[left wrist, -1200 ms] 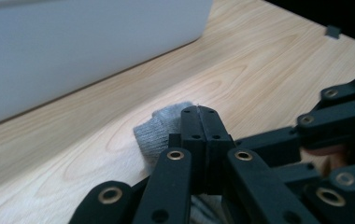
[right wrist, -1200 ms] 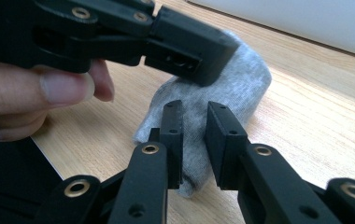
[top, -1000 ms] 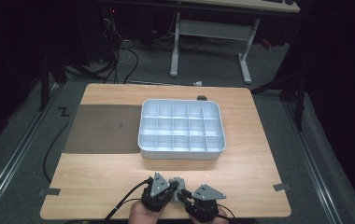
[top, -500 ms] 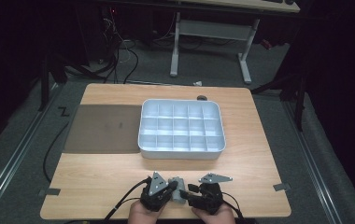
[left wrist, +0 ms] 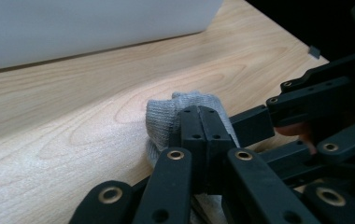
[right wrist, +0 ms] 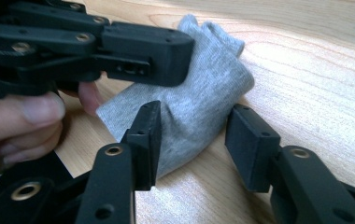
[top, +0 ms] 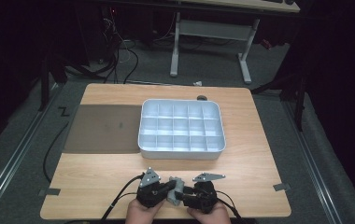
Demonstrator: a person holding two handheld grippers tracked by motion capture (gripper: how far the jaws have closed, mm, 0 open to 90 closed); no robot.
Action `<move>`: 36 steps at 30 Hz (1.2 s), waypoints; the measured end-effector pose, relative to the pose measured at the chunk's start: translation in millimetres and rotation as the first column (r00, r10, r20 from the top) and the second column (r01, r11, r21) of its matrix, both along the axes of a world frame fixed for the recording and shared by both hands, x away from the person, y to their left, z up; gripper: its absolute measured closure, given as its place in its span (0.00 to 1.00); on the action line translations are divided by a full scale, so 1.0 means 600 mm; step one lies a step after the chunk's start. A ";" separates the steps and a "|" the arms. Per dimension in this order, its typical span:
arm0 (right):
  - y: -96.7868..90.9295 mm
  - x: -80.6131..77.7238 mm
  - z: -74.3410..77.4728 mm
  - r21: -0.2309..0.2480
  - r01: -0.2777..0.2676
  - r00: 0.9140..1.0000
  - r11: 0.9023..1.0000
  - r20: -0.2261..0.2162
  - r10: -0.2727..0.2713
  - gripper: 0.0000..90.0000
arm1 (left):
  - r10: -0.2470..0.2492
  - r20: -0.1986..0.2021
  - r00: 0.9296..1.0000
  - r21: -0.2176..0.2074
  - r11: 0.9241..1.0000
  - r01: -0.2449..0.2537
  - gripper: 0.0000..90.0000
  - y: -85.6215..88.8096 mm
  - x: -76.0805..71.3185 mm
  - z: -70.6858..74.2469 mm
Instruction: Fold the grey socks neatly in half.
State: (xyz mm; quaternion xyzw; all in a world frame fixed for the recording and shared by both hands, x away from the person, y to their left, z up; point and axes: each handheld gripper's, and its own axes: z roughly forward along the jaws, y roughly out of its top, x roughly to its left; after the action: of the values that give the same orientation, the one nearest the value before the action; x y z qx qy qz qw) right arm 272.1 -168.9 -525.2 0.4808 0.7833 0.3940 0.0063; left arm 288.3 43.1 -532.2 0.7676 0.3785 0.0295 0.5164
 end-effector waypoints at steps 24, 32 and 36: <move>-0.004 0.011 0.007 0.051 0.028 0.999 0.998 -0.031 -0.026 0.62 | 0.007 0.052 0.999 0.164 0.986 -0.015 0.98 0.008 -0.018 0.000; -0.001 0.019 -0.004 0.105 0.024 0.995 0.994 -0.102 -0.013 0.64 | 0.017 0.052 0.999 0.167 0.986 -0.025 0.99 0.007 -0.020 -0.002; 0.000 0.021 -0.006 0.118 0.017 0.993 0.993 -0.115 -0.003 0.69 | 0.015 0.041 0.999 0.158 0.987 -0.021 1.00 0.008 -0.017 -0.003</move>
State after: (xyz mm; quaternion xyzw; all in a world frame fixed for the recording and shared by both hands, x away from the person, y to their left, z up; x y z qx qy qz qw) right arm 284.7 -169.0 -528.9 0.5061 0.7551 0.4117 -0.0651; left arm 277.9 48.2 -533.7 0.8021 0.3714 0.0792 0.4608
